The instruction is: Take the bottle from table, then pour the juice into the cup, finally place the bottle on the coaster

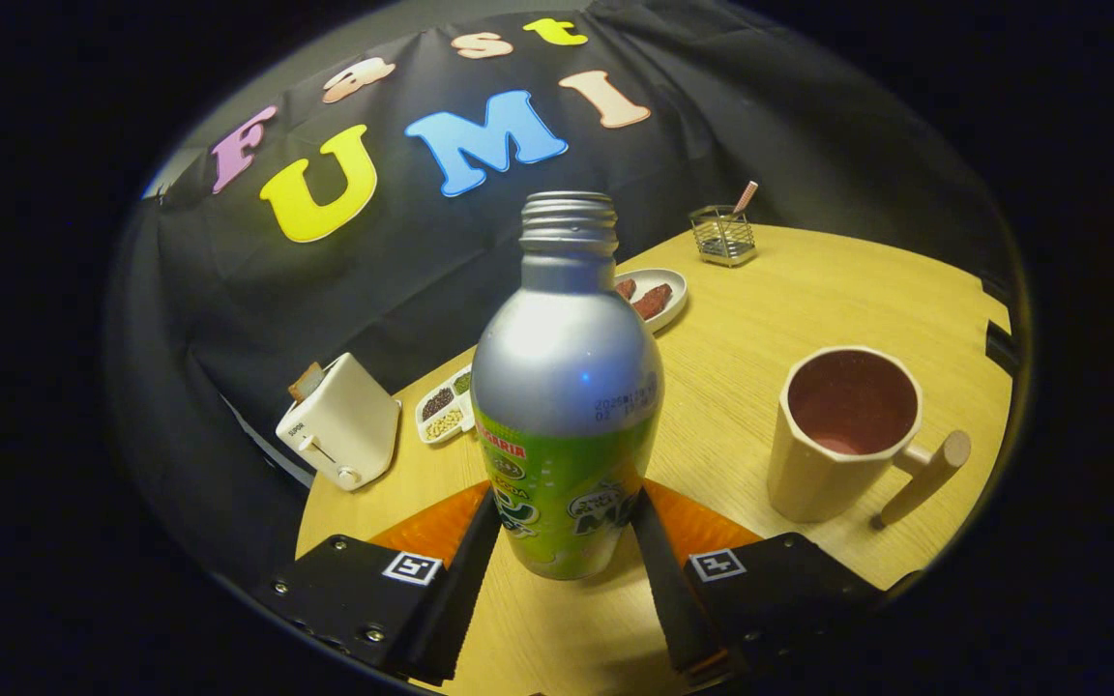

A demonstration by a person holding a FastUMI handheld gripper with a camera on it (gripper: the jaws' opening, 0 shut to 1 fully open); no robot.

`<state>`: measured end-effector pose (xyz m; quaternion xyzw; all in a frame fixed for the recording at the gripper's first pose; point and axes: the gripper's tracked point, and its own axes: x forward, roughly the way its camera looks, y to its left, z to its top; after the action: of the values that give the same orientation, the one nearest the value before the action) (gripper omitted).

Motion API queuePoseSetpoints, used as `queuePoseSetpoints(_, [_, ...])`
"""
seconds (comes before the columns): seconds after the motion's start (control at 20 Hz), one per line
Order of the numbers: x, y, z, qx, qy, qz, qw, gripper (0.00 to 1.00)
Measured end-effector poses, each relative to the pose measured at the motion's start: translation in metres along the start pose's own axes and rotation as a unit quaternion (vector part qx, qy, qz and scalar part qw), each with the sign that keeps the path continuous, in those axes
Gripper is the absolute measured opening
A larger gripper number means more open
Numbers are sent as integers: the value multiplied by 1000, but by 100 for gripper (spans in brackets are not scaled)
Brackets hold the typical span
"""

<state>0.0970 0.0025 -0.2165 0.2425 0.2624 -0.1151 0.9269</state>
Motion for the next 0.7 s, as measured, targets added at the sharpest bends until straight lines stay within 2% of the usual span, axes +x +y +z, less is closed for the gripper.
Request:
queuePoseSetpoints(0.5, [44,3,9,-109,-27,-34,993,78])
queuePoseSetpoints(0.7, [60,3,9,-128,-29,-38,991,78])
